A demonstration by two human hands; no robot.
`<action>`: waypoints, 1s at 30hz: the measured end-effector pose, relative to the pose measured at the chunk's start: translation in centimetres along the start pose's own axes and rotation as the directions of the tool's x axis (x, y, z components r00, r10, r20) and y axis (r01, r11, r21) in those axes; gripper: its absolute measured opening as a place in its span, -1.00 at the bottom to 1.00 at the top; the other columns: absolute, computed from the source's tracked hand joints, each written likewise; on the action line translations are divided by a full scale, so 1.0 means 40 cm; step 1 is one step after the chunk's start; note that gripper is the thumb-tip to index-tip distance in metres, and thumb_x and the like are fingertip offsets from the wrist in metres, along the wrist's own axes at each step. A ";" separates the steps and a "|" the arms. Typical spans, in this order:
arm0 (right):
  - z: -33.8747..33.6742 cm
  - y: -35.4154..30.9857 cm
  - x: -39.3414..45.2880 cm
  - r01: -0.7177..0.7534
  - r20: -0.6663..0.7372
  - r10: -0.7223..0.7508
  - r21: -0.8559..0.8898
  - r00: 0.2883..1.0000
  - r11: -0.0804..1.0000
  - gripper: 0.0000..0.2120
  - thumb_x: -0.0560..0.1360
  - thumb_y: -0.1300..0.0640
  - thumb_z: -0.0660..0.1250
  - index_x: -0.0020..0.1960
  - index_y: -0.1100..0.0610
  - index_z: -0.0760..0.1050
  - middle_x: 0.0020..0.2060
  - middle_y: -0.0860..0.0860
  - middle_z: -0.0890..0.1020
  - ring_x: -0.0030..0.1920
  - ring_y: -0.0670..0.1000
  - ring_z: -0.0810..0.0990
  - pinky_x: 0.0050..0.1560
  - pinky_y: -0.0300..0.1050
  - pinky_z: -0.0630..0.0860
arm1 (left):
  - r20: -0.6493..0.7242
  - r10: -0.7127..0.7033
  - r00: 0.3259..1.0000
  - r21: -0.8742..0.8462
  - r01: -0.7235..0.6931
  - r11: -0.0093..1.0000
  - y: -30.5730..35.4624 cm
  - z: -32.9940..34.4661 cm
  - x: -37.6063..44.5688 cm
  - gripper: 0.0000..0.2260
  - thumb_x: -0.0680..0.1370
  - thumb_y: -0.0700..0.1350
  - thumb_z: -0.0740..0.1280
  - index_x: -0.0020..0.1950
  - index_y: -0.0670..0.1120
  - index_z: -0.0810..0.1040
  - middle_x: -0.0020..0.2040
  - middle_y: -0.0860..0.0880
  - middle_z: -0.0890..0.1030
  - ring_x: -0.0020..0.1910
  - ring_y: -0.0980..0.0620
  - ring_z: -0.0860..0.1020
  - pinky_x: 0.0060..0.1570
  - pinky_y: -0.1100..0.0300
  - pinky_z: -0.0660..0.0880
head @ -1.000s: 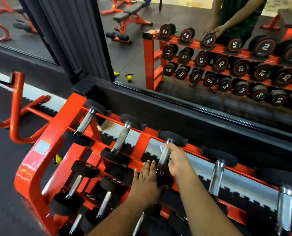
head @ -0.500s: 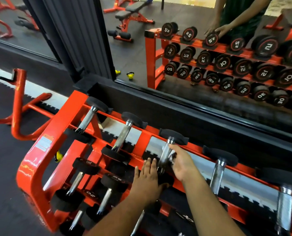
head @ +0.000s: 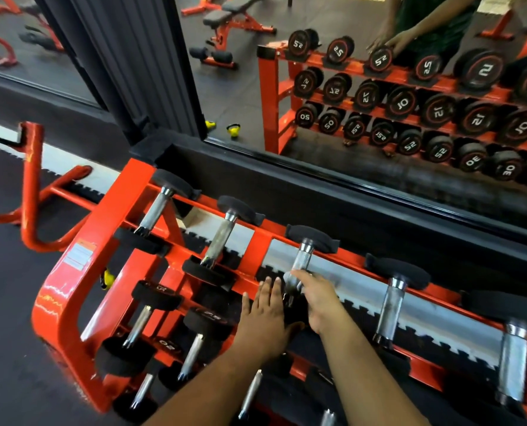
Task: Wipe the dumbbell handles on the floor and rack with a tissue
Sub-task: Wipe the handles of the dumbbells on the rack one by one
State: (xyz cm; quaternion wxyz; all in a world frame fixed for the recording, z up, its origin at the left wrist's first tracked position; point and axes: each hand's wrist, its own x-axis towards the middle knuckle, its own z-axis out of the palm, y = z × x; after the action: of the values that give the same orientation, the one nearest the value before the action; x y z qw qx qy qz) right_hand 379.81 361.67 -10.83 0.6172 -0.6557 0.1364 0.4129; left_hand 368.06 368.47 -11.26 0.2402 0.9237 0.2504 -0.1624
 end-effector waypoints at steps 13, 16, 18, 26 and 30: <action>-0.040 0.047 -0.022 0.491 0.189 -0.655 -0.812 0.732 0.315 -0.58 0.70 0.13 0.14 0.55 -0.03 0.31 0.36 0.00 0.54 0.33 -0.02 0.53 0.31 -0.18 0.44 | 0.023 -0.002 1.000 -0.033 0.002 0.999 0.002 -0.010 -0.005 -0.12 0.61 0.32 0.15 0.63 -0.10 -0.31 0.65 -0.11 -0.25 0.63 -0.04 -0.22 0.55 -0.17 -0.30; -0.125 0.103 0.014 0.527 0.565 -0.626 -0.804 0.537 -0.275 -0.29 0.46 0.22 0.47 0.55 0.10 0.29 0.54 0.04 0.28 0.52 0.00 0.27 0.47 0.08 0.32 | 0.014 0.001 1.000 -0.063 0.000 0.998 0.003 -0.010 -0.003 -0.12 0.61 0.28 0.18 0.63 -0.08 -0.30 0.66 -0.10 -0.23 0.63 -0.04 -0.21 0.54 -0.17 -0.31; -0.153 0.087 0.030 0.458 0.699 -0.519 -0.714 0.491 -0.529 -0.21 0.40 0.16 0.47 0.57 0.11 0.25 0.56 0.08 0.28 0.55 0.05 0.24 0.48 0.20 0.27 | -0.001 0.007 1.000 -0.056 -0.007 0.998 0.002 -0.006 -0.003 -0.13 0.61 0.29 0.18 0.63 -0.09 -0.30 0.66 -0.10 -0.23 0.63 -0.04 -0.21 0.55 -0.17 -0.30; -0.073 -0.017 0.014 0.282 0.701 -0.385 -0.636 0.600 -0.718 -0.40 0.64 0.13 0.14 0.63 0.12 0.03 0.63 0.14 0.03 0.63 0.12 -0.05 0.54 0.36 -0.07 | -0.021 0.002 1.000 -0.088 -0.004 0.996 0.003 -0.002 -0.005 -0.10 0.60 0.30 0.21 0.64 -0.08 -0.29 0.66 -0.07 -0.22 0.64 -0.03 -0.19 0.56 -0.19 -0.26; -0.120 0.009 0.001 0.530 0.856 -0.222 -0.472 0.467 -0.705 -0.40 0.55 0.10 0.31 0.56 0.01 0.27 0.57 0.00 0.28 0.59 0.01 0.15 0.54 0.25 0.00 | -0.010 0.009 1.000 -0.102 -0.010 0.995 0.000 0.000 -0.006 -0.12 0.61 0.28 0.18 0.63 -0.08 -0.31 0.66 -0.09 -0.23 0.64 -0.05 -0.19 0.54 -0.19 -0.28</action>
State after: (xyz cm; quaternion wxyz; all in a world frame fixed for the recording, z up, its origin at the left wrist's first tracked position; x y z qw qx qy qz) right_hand 381.38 357.17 -11.60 -0.0544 -0.7477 -0.6617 0.0112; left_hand 367.88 368.38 -11.15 0.2866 0.9121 0.2552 -0.1441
